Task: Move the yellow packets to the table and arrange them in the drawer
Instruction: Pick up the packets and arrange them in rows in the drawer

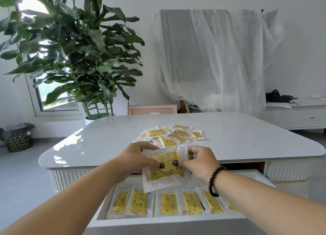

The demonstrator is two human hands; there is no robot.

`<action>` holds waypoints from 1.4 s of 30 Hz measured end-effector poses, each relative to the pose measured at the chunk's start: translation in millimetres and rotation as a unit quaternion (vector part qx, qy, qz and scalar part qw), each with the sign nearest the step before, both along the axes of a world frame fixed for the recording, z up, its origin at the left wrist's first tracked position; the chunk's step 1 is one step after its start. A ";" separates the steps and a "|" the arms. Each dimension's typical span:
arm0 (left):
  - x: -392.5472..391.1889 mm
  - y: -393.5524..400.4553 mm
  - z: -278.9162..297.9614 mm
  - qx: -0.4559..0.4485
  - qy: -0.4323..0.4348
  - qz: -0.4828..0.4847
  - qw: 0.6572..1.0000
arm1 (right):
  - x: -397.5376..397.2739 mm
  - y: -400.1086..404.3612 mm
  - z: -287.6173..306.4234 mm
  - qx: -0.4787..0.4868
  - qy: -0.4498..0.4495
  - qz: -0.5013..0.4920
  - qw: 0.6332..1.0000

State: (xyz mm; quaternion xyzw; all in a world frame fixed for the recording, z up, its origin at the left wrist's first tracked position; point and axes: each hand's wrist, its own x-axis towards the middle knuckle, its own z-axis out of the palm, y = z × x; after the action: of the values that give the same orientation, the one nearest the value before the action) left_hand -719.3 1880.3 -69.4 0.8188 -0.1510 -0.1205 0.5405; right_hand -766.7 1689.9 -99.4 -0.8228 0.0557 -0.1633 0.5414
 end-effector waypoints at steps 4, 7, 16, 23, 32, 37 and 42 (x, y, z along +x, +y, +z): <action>-0.8 -6.3 -3.3 0.148 -0.042 -0.060 0.986 | 4.5 3.3 1.3 0.043 0.008 0.032 0.999; 2.5 -14.6 -11.8 0.174 -0.020 -0.077 0.982 | 13.0 6.5 -3.8 0.044 0.018 0.029 0.998; 45.7 -18.2 -25.3 0.057 -0.015 0.041 0.997 | 66.1 -11.3 0.2 0.100 0.009 -0.022 0.995; 95.3 -20.7 -42.8 -0.079 0.003 0.229 0.970 | 122.2 -42.7 -39.1 -0.051 0.053 -0.140 0.987; 138.0 -56.5 -72.2 -0.084 -0.038 0.235 0.968 | 183.2 -22.2 -60.2 -0.316 0.029 -0.110 0.942; 153.4 -60.5 -84.9 -0.106 -0.102 0.291 0.945 | 201.2 -27.4 -61.5 -0.442 0.002 -0.082 0.893; 158.4 -60.3 -86.3 -0.146 -0.066 0.295 0.942 | 210.4 -29.8 -60.4 -0.416 0.093 -0.056 0.903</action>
State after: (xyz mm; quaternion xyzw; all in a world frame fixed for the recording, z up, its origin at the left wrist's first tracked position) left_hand -560.9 1820.1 -155.7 0.7448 0.0462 0.1226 0.6543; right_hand -556.3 1660.1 -159.8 -0.9802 0.0790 -0.1247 0.1320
